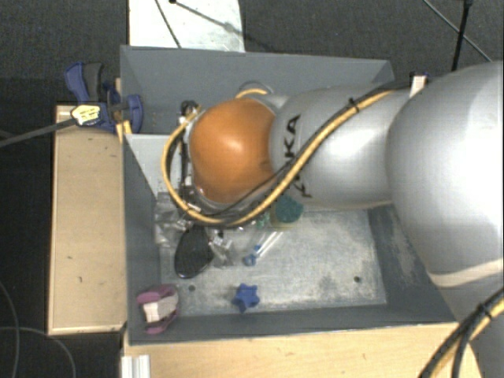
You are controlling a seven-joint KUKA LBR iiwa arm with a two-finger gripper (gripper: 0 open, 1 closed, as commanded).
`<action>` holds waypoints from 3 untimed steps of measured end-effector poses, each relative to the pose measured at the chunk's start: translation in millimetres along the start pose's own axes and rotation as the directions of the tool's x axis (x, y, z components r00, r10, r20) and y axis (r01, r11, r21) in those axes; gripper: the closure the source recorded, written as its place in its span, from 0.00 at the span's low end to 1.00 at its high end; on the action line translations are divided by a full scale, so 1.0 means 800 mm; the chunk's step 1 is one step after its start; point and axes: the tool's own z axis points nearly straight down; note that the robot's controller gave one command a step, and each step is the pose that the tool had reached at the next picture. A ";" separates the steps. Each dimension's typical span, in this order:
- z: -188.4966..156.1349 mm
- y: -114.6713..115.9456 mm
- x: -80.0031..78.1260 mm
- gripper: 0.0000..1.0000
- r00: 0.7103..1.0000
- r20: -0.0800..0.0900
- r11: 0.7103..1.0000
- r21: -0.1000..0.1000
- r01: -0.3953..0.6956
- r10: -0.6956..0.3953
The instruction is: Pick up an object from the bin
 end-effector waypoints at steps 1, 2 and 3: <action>-0.028 -0.014 -0.008 0.00 0.930 0.000 0.930 -0.001 0.367 -0.367; 0.042 -0.014 -0.006 0.00 0.753 -0.003 0.753 -0.010 0.658 -0.658; 0.041 -0.013 -0.006 0.00 0.760 -0.001 0.760 -0.013 0.650 -0.650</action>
Offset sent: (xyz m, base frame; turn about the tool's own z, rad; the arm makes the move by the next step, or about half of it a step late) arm 0.0113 -0.0016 0.0207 -0.3781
